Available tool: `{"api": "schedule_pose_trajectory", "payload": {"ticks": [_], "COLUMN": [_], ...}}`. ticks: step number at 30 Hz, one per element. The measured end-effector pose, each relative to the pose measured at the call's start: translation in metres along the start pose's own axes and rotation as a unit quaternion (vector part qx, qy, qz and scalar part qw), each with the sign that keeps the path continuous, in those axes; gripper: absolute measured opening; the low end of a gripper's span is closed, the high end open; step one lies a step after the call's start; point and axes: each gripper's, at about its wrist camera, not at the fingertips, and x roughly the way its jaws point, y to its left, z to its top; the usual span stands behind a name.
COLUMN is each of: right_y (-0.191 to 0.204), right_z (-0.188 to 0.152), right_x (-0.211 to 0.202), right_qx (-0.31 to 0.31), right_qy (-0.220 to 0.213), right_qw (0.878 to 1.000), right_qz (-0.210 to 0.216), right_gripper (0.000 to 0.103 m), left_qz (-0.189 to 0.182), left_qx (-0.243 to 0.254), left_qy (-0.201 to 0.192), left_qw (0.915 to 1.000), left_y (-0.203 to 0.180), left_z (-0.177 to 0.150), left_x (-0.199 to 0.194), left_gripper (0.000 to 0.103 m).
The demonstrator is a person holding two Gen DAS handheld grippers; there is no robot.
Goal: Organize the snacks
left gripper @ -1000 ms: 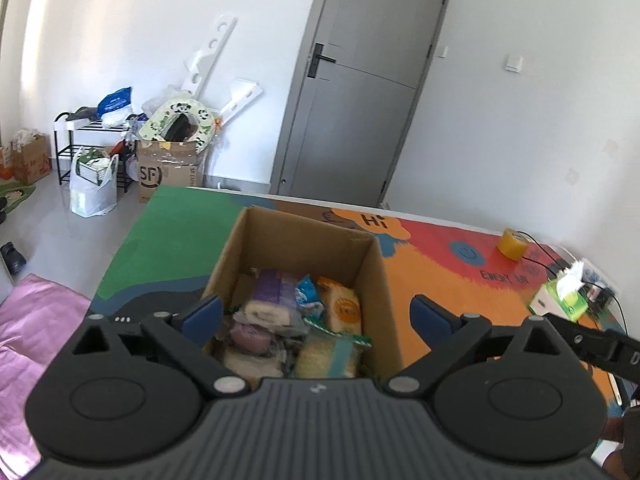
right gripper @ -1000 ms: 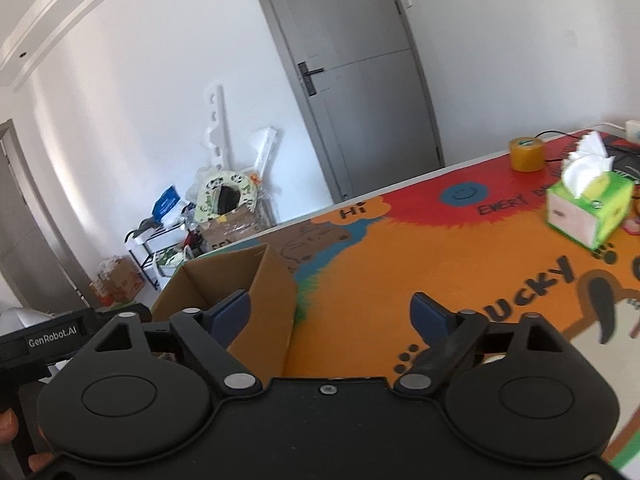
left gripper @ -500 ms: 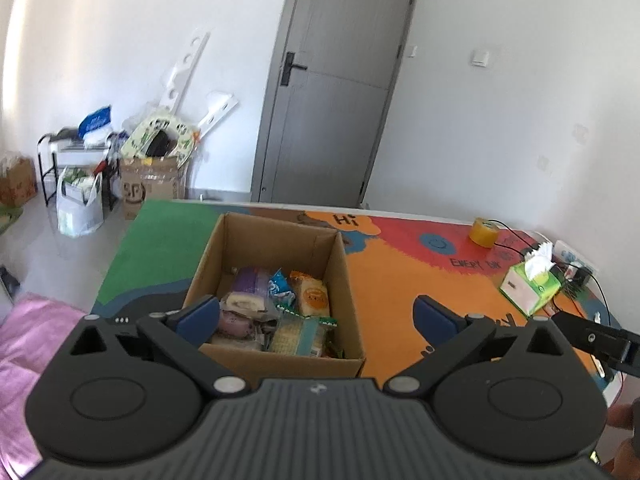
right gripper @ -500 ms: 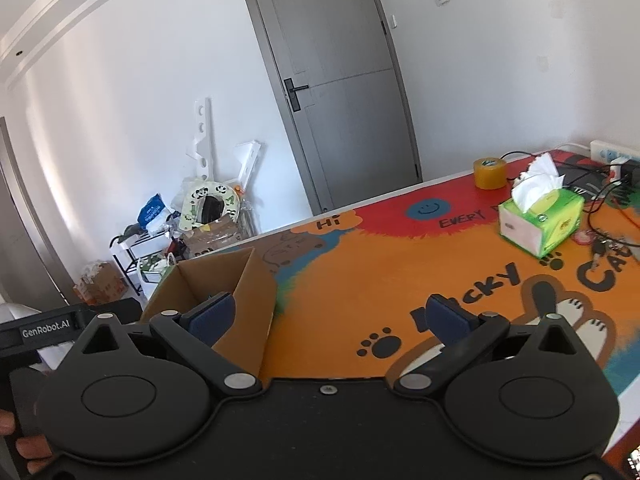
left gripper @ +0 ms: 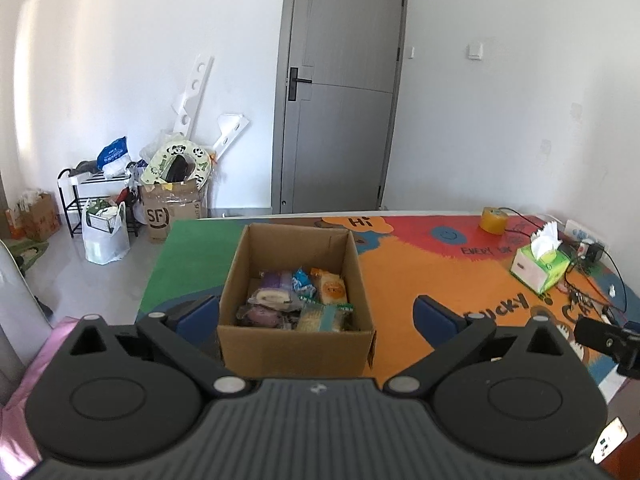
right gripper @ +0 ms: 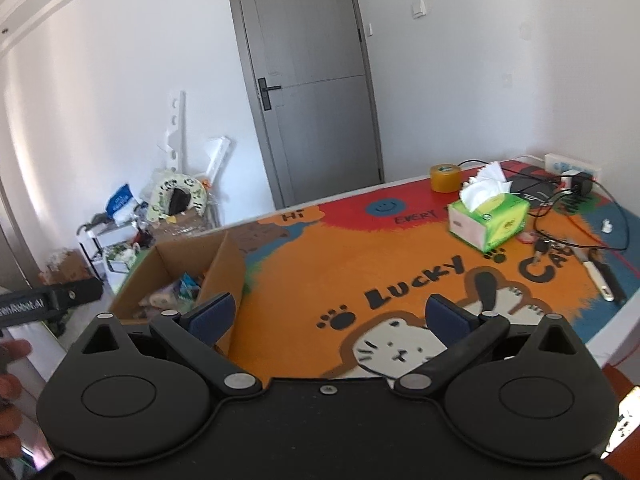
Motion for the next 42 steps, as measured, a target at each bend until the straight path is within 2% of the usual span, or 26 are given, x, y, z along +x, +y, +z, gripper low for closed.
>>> {"api": "schedule_pose_trajectory", "payload": {"ticks": [6, 14, 20, 30, 42], "right_y": [-0.003, 0.006, 0.017, 0.027, 0.028], "right_z": [-0.011, -0.015, -0.015, -0.015, -0.015], "right_x": [-0.005, -0.008, -0.011, -0.015, -0.015], "right_qx": [-0.003, -0.009, -0.02, -0.031, -0.029], "right_qy": [0.019, 0.031, 0.034, 0.037, 0.035], "right_qw": [1.0, 0.999, 0.999, 0.999, 0.999], "right_qz": [-0.02, -0.011, -0.001, 0.016, 0.013], "right_gripper": [0.103, 0.103, 0.103, 0.103, 0.103], "left_qz": [-0.005, 0.022, 0.034, 0.018, 0.016], "left_qx": [0.017, 0.008, 0.005, 0.013, 0.012], "left_qy": [0.016, 0.04, 0.039, 0.041, 0.043], "left_qw": [0.9997, 0.9989, 0.9986, 0.9989, 0.9989], "left_y": [0.005, 0.024, 0.036, 0.035, 0.036], "left_z": [-0.017, -0.028, -0.029, -0.03, -0.029], "left_x": [-0.006, -0.005, -0.011, -0.016, -0.017], "left_gripper": [0.102, 0.102, 0.102, 0.102, 0.102]}}
